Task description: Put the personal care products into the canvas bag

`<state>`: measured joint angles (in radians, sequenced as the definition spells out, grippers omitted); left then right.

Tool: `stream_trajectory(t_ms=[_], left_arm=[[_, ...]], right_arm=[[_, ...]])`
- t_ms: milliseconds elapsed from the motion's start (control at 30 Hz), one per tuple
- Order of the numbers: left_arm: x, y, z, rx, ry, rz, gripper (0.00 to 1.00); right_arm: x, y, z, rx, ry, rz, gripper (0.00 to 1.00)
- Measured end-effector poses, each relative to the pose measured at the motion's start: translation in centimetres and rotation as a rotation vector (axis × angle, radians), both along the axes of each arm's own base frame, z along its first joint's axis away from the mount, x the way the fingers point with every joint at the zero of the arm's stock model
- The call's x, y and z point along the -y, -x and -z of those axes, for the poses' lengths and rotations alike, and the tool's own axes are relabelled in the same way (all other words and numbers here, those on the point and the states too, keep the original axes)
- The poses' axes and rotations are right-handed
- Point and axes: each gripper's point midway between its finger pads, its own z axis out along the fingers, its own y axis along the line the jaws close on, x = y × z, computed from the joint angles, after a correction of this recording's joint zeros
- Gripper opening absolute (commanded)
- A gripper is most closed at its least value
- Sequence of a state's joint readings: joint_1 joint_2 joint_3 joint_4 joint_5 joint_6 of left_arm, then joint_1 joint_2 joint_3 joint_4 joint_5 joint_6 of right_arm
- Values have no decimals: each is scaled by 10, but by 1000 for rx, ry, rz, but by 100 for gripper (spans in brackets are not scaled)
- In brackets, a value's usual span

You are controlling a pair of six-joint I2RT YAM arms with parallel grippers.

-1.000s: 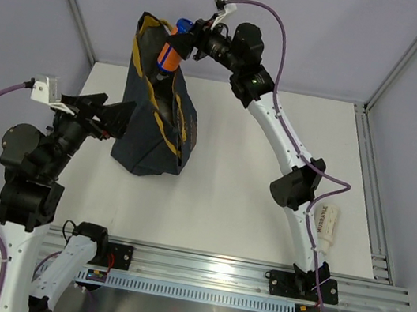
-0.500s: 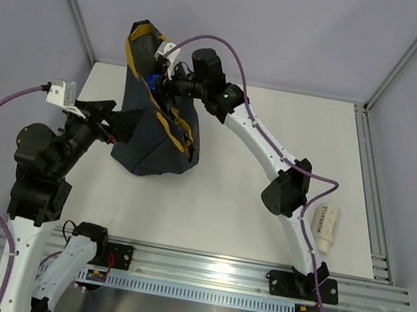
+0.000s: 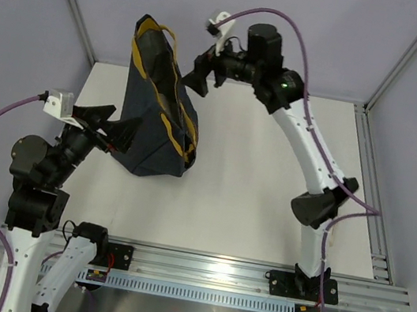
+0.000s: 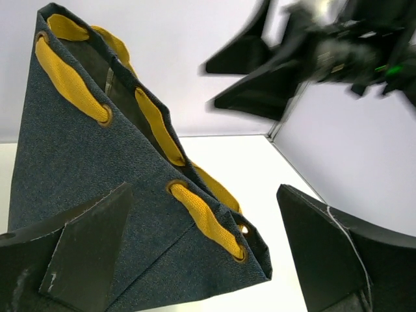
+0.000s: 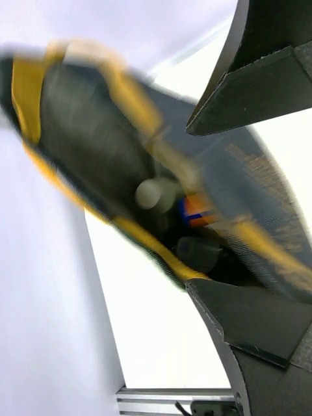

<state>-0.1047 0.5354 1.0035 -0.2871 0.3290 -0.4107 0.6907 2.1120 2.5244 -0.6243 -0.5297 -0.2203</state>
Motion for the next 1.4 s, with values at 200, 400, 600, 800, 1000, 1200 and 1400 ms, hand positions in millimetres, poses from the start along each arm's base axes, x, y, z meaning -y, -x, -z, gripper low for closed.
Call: stream_trajectory(t_ms=[200,400,600,800,1000,1200,1400], left_arm=[[5,2,4,-9,-19,36,99],[16,5,12,-24,-13,101,99],[25,-2,48,-119,7,155,99],[31,-6,62,-150,17,190,99],[34,-10,69,-152,31,208,99],[42,-19,67,-143,38,251,99],[49,-34,68,-176,37,277,99]], right_arm=[[147,8,-16,-83,58,244,99],[308,34,90,-469,225,598,99],[452,107,212,-995,405,1044,100],[483,152,254,-1232,555,1138,99],[495,163,308,-1430,711,1094,99],[497,157,341,-1548,757,1040,97],[499,151,370,-1609,777,1021,81]])
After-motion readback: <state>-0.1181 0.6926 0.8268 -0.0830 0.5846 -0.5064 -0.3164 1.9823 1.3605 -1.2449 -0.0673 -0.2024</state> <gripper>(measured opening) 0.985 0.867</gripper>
